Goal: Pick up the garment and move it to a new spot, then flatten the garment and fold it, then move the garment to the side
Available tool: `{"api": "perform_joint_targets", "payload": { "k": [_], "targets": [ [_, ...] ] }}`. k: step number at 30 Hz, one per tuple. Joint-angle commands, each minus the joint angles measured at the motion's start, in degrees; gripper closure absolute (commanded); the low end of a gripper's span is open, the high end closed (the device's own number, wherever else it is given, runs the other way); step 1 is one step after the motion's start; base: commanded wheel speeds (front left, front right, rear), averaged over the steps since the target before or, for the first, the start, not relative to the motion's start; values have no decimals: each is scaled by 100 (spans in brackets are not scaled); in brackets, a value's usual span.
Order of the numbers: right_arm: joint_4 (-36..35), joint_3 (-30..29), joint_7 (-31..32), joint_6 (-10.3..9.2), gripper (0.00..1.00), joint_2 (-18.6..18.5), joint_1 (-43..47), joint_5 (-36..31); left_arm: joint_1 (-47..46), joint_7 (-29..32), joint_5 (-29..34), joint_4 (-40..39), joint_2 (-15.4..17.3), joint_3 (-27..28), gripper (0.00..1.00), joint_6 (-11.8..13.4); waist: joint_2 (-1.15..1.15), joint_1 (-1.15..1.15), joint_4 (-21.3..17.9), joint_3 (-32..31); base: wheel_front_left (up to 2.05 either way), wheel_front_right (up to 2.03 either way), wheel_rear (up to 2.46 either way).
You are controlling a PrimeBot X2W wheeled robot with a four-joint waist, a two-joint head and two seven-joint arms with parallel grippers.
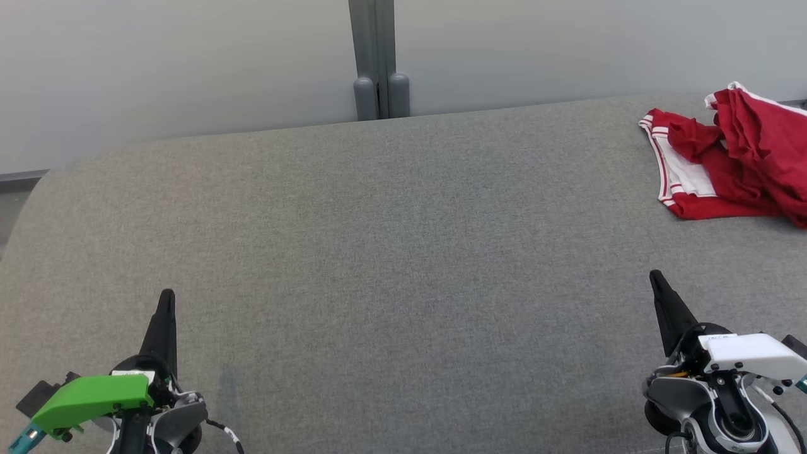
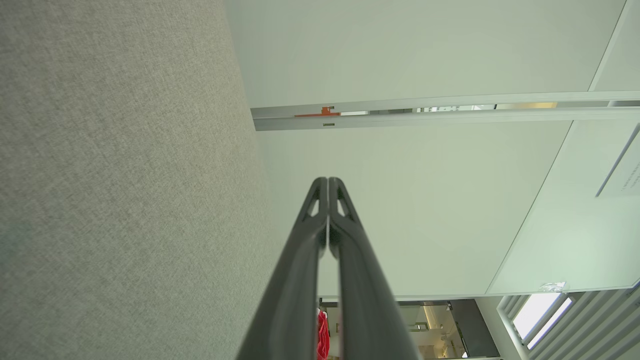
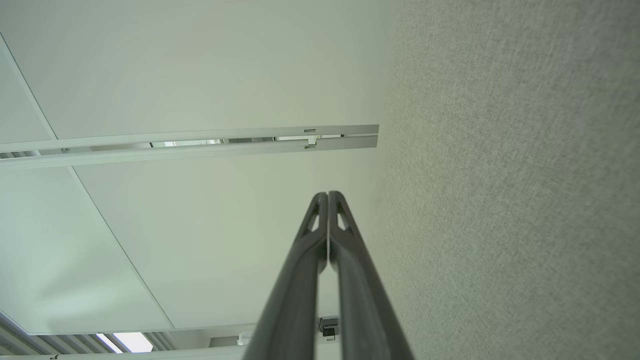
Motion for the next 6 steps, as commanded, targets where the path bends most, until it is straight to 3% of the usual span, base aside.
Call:
{"api": "perform_joint_targets", "payload": {
  "k": [1, 6],
  "targets": [
    [11, -12, 21, -4, 100, -1, -31, 33, -66, 18, -14, 3, -2, 15, 100, -37, 0, 0, 0, 0, 0, 0, 0],
    [11, -12, 22, -4, 100, -1, -31, 32, -66, 18, -15, 3, -2, 15, 100, -37, 0, 0, 0, 0, 0, 0, 0]
  ]
}}
